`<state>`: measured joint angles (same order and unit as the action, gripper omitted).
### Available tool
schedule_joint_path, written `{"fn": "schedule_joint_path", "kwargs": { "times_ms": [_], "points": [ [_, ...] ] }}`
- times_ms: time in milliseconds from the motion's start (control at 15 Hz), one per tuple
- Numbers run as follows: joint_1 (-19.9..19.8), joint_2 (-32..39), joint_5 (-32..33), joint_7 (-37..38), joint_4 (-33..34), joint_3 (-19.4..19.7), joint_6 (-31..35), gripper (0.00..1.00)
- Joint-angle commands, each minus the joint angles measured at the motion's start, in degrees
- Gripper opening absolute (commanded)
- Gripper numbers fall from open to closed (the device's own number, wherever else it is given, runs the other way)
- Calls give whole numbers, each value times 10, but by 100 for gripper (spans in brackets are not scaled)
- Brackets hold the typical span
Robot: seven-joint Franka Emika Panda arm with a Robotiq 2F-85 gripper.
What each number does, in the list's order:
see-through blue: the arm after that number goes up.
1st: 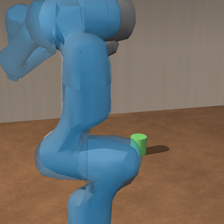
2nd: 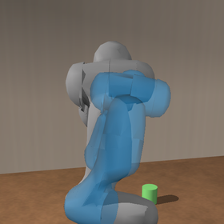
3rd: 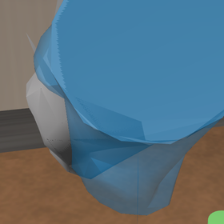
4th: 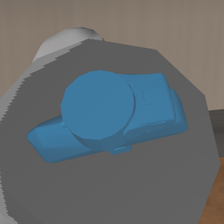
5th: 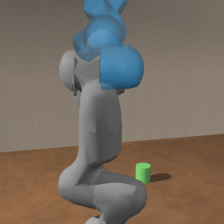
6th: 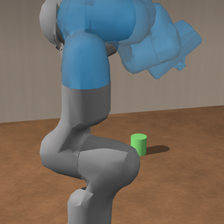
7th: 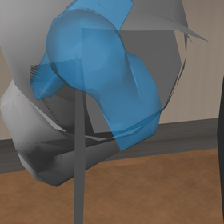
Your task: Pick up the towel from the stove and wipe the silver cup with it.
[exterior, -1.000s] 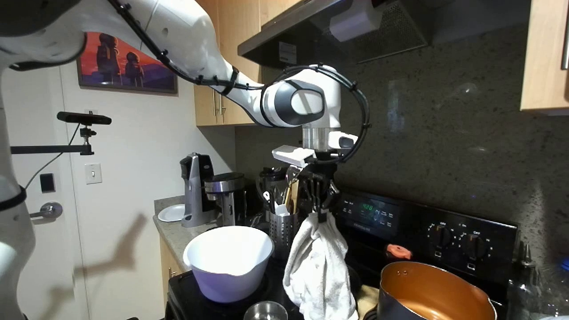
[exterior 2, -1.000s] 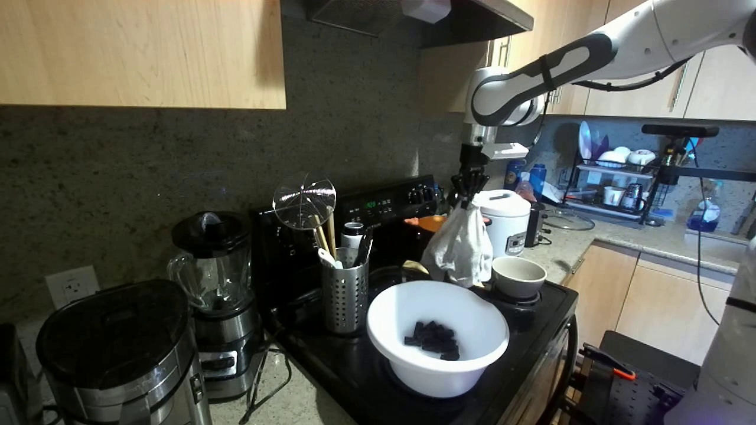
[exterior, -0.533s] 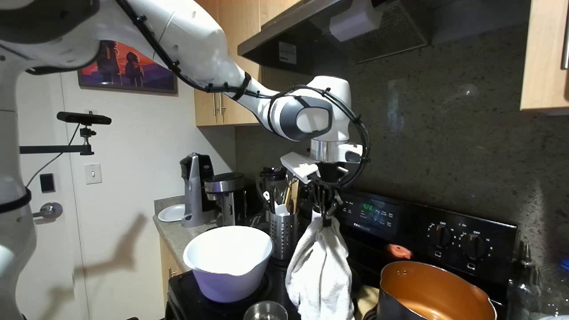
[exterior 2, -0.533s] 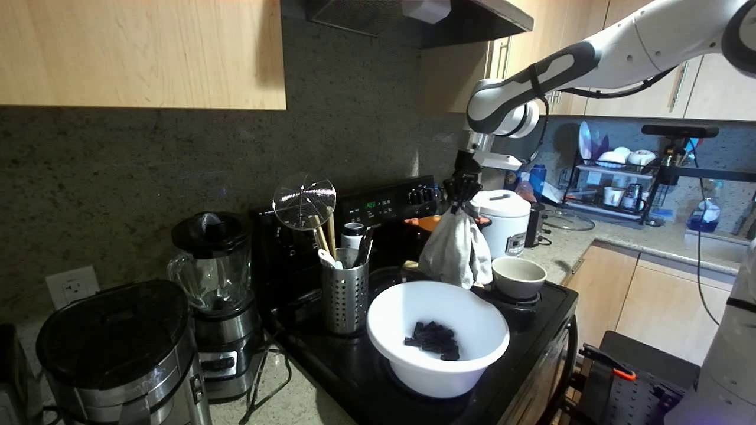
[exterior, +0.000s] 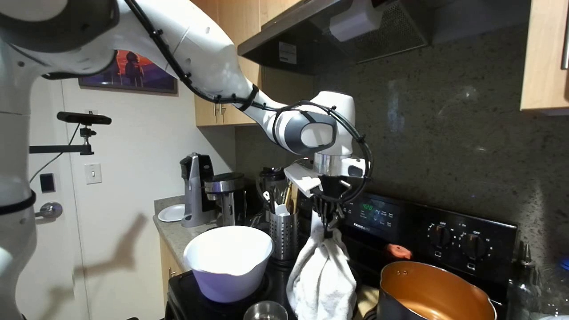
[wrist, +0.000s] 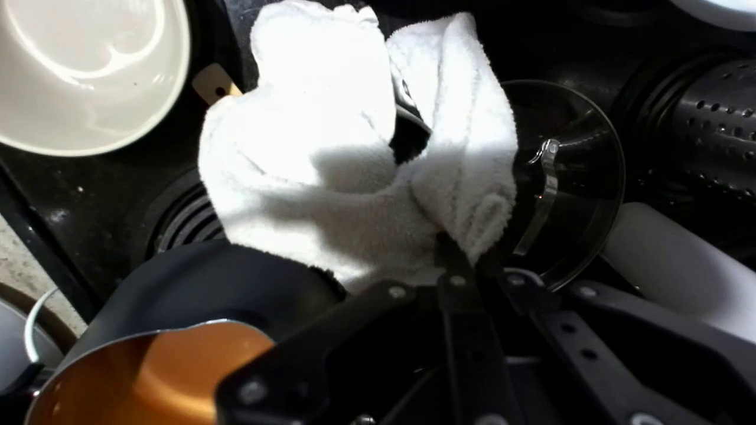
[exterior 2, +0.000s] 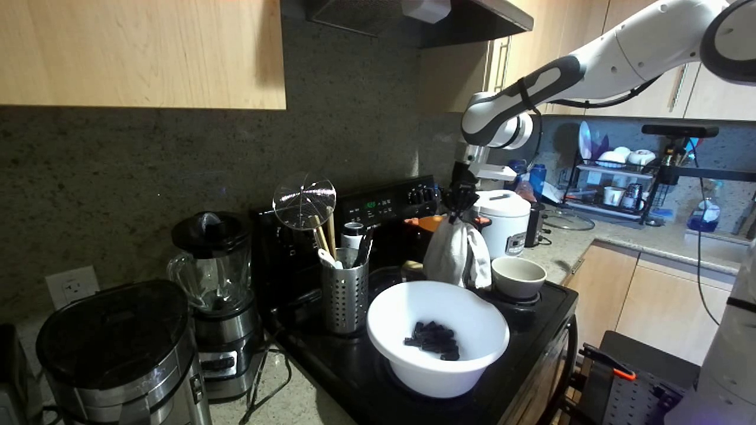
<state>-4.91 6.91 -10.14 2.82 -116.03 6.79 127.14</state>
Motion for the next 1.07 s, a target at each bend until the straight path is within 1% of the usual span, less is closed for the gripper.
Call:
{"fn": "schedule_joint_path", "kwargs": {
  "times_ms": [0, 333, 533, 1000],
  "points": [
    [-3, 9, 16, 19, -3, -3, 12, 1],
    [-1, 21, 54, 39, -3, 2, 8, 1],
    [-2, 26, 66, 50, -5, 3, 7, 1],
    [-7, 33, 38, 38, -26, 0, 10, 1]
  ]
}}
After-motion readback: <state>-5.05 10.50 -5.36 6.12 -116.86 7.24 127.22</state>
